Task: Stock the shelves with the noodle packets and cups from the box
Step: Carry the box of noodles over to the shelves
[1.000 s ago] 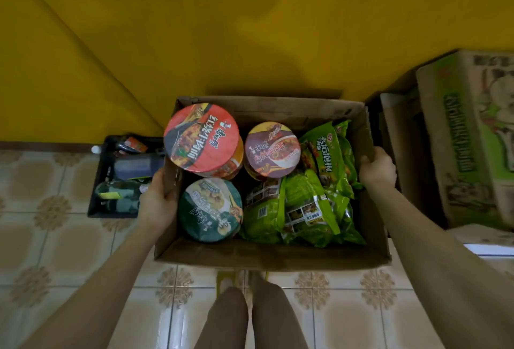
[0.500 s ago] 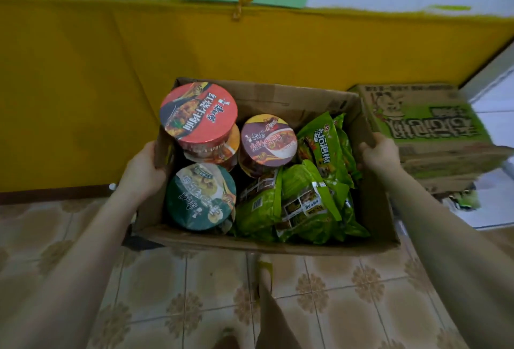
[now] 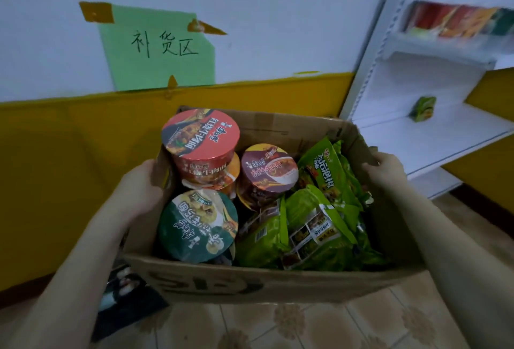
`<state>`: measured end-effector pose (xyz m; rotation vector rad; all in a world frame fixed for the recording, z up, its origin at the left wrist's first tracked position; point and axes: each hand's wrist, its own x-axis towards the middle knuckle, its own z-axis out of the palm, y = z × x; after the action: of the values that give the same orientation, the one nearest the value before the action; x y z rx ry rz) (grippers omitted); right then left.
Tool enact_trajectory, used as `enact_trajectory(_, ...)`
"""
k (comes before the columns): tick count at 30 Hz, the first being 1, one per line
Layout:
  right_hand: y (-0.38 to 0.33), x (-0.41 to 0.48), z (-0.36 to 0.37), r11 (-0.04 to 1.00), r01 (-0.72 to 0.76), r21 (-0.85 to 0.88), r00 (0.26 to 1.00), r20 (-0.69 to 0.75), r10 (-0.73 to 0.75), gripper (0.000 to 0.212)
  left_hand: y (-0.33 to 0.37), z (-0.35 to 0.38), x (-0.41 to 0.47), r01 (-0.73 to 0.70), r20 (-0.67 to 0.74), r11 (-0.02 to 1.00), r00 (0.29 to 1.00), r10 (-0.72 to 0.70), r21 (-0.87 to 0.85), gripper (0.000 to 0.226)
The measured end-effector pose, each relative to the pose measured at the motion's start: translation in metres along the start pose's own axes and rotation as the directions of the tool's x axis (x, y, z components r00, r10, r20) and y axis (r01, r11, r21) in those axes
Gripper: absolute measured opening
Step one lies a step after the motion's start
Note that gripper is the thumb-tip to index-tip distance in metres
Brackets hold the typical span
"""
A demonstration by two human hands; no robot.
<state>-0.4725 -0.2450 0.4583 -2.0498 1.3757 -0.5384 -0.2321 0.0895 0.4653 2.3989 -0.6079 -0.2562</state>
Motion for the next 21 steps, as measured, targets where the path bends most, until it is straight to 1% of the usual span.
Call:
enact_trajectory(3,0.033,-0.013,-0.047,0.996,-0.069,0.055,0.997,-0.022,0.070,0.018,0.044,0.018,-0.009,-0.080,0.042,0.997,0.996,0.079,0.023,0.049)
enact_trajectory(5,0.061,-0.017,-0.079,0.989,-0.120,0.088,0.991,-0.053,0.125,0.018,0.075,0.035,-0.014,-0.143,0.065,0.990,0.988,0.141,0.023,0.048)
enact_trajectory(8,0.104,-0.018,-0.129,0.985,-0.150,0.083,0.981,-0.111,0.159,0.017,0.125,0.071,-0.025,-0.213,0.103,0.977,0.972,0.213,-0.008,0.046)
enact_trajectory(13,0.182,-0.006,-0.208,0.977,-0.203,0.067,0.958,-0.194,0.213,0.011,0.210,0.146,-0.052,-0.240,0.154,0.968,0.956,0.250,-0.080,0.050)
enact_trajectory(18,0.252,0.010,-0.268,0.960,-0.275,0.049,0.926,-0.254,0.279,0.022,0.283,0.215,-0.068,-0.282,0.210,0.954,0.931,0.297,-0.100,0.053)
enact_trajectory(21,0.291,0.024,-0.292,0.940,-0.334,0.068,0.907,-0.249,0.340,0.024,0.324,0.255,-0.069,-0.296,0.256,0.949,0.914,0.315,-0.111,0.053)
